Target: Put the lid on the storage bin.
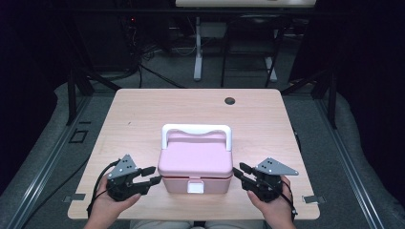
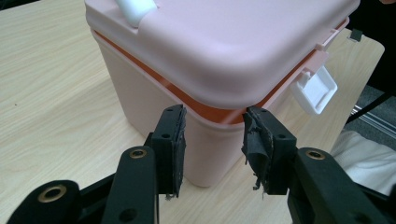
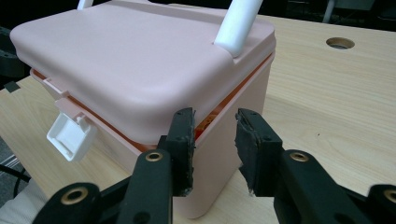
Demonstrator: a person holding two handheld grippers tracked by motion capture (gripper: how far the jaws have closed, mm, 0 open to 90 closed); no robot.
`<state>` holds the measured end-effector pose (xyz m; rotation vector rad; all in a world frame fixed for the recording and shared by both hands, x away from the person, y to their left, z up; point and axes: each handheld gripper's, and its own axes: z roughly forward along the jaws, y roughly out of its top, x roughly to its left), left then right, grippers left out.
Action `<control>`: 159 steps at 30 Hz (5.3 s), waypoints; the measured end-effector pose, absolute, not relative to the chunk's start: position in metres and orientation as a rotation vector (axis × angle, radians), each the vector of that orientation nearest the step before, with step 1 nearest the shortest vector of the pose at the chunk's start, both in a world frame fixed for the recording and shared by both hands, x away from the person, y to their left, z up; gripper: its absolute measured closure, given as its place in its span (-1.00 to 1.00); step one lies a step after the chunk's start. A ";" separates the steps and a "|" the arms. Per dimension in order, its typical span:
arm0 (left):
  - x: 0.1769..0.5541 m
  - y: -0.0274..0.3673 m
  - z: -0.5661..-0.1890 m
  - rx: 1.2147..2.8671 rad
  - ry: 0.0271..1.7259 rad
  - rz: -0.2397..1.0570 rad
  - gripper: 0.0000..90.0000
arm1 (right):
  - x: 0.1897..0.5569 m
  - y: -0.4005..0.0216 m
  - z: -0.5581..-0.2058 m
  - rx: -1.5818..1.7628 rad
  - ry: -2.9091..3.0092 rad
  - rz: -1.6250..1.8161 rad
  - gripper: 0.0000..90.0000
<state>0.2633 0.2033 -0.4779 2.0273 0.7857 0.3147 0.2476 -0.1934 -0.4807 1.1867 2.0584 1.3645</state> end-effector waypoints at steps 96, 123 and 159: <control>0.278 0.224 -0.479 1.954 0.890 0.351 0.17 | 0.246 -0.196 -0.475 1.176 2.043 1.426 0.43; 0.294 0.246 -0.496 1.925 1.006 0.381 0.08 | 0.261 -0.214 -0.490 1.262 2.004 1.326 0.39; 0.307 0.256 -0.530 1.944 1.103 0.416 0.01 | 0.278 -0.223 -0.518 1.310 2.013 1.231 0.29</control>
